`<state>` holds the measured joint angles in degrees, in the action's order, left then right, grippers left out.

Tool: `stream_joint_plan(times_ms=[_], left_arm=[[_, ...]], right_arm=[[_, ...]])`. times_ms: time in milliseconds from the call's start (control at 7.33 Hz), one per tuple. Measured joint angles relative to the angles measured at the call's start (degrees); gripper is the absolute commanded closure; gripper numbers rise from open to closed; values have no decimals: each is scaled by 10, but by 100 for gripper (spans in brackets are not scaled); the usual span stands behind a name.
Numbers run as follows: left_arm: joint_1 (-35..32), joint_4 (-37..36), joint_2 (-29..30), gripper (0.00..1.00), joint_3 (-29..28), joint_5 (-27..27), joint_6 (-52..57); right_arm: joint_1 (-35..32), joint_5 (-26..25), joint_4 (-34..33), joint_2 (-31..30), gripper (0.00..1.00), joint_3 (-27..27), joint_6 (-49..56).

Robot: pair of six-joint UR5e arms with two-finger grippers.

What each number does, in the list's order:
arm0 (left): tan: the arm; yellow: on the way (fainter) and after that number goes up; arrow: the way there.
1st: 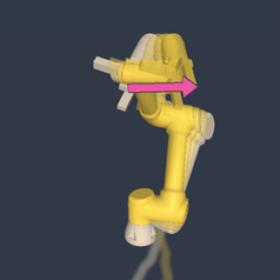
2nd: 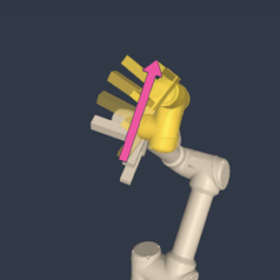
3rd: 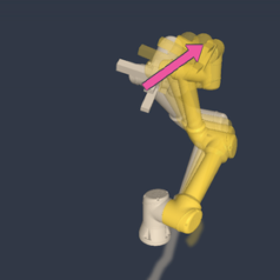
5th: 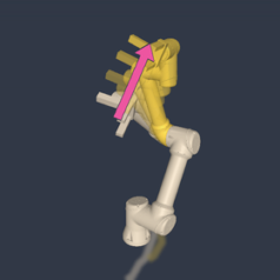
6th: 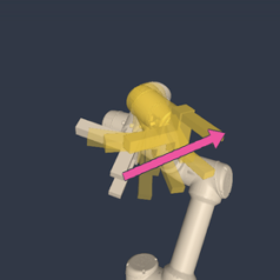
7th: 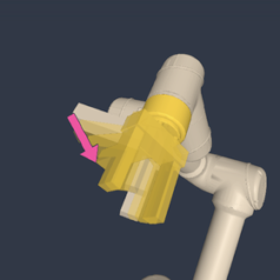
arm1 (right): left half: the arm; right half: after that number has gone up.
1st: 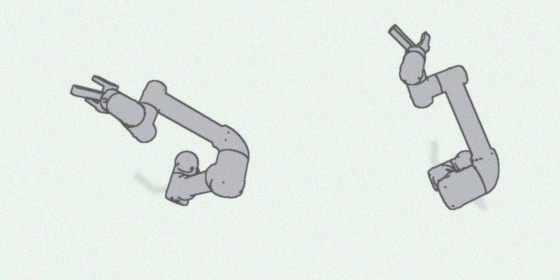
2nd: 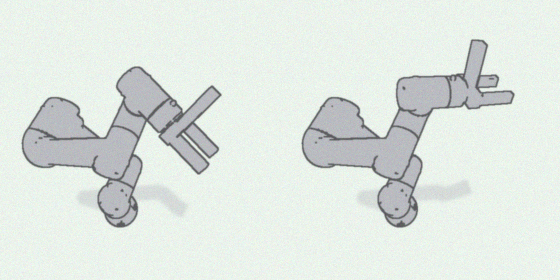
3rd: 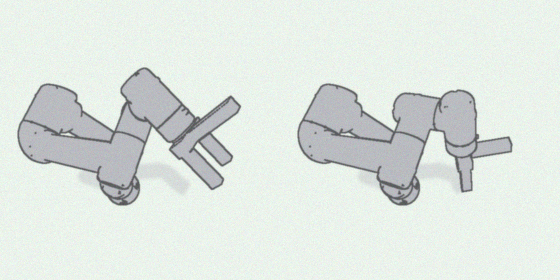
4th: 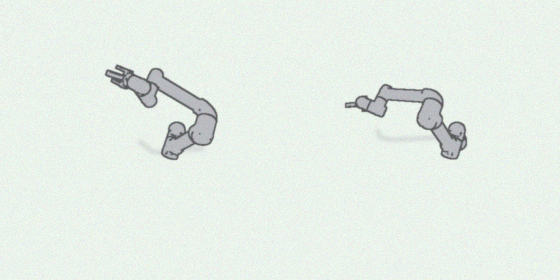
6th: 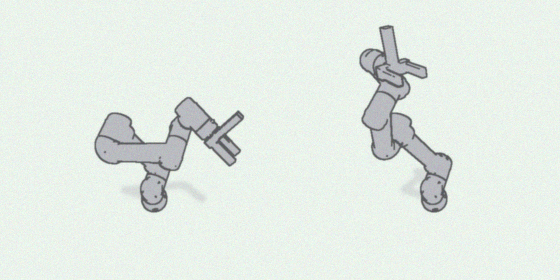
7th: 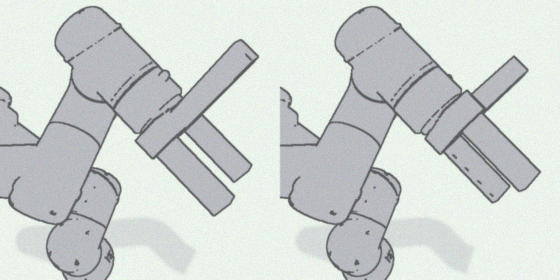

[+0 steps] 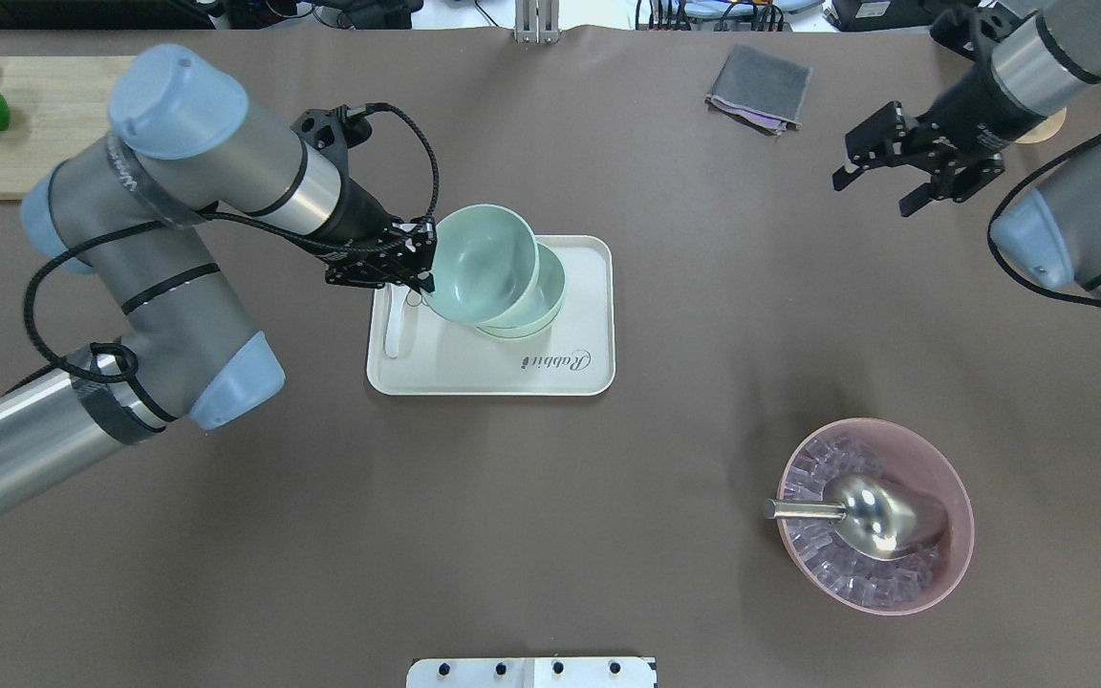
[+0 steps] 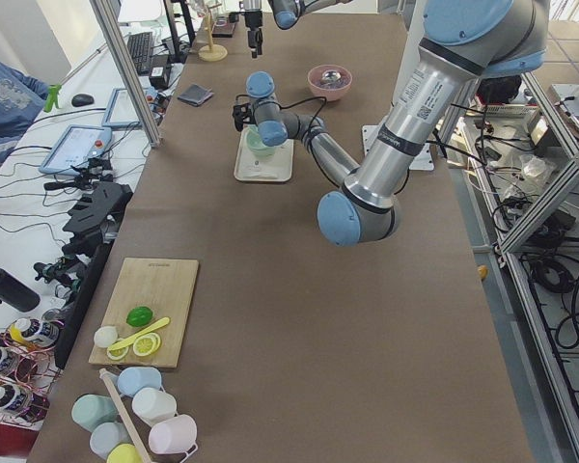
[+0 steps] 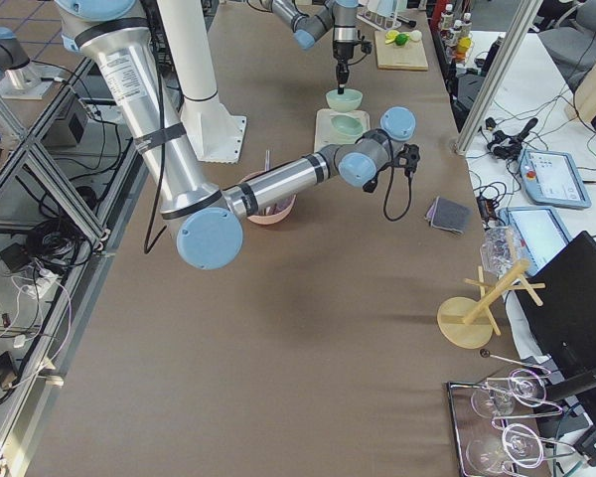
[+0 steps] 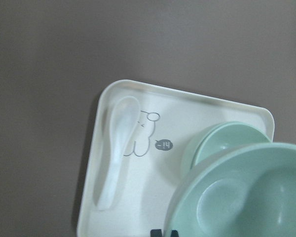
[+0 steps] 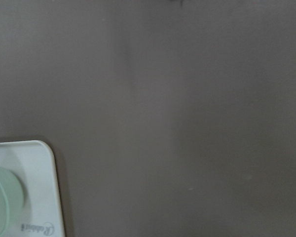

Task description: Stack green bowls together

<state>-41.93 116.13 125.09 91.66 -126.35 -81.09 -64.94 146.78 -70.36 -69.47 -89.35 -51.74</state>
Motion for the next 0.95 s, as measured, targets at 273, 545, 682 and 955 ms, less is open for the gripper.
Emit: stream_joint_plan(times_ms=[273,545,682,955], left_arm=[[19,-1,13,100,-13,13,-7],[25,1,29,100,-31,14,-5],[25,2,48,95,-53,14,-1],[17,3,65,78,-78,13,20]], right_arm=[[-39,-6,-1,-58,0,5,108],[-73,-13,-2,-89,0,25,197],[-85,-14,-2,-100,0,29,225],[-94,-15,-2,-107,0,31,242]])
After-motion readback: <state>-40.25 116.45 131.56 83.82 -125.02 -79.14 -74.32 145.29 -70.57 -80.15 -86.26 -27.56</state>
